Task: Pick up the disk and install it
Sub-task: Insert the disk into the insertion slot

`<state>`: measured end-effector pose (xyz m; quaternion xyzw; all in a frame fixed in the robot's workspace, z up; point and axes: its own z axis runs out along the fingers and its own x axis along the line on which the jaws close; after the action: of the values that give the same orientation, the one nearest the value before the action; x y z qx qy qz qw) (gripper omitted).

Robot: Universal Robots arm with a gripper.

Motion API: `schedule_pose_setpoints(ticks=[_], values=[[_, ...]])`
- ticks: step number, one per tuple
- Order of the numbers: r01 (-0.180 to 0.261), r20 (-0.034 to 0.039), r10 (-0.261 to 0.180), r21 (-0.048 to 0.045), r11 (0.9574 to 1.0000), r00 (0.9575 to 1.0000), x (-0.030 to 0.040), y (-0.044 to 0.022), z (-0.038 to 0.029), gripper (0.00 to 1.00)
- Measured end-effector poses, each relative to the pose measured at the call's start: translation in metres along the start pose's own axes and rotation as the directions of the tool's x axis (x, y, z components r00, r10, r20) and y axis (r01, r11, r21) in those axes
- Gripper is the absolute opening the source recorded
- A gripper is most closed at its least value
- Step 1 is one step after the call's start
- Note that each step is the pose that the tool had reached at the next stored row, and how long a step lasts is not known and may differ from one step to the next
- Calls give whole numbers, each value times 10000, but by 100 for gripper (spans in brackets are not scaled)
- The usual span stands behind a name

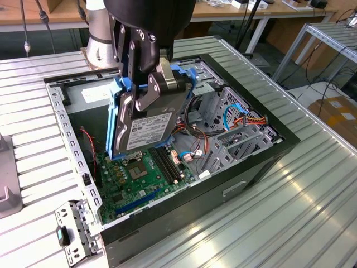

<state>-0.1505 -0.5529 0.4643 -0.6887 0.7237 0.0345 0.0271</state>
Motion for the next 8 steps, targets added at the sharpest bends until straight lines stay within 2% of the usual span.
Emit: schedule_pose_setpoints(ticks=[8], values=[[1,0,-1,0,10000,10000,51,-40,-2,37]])
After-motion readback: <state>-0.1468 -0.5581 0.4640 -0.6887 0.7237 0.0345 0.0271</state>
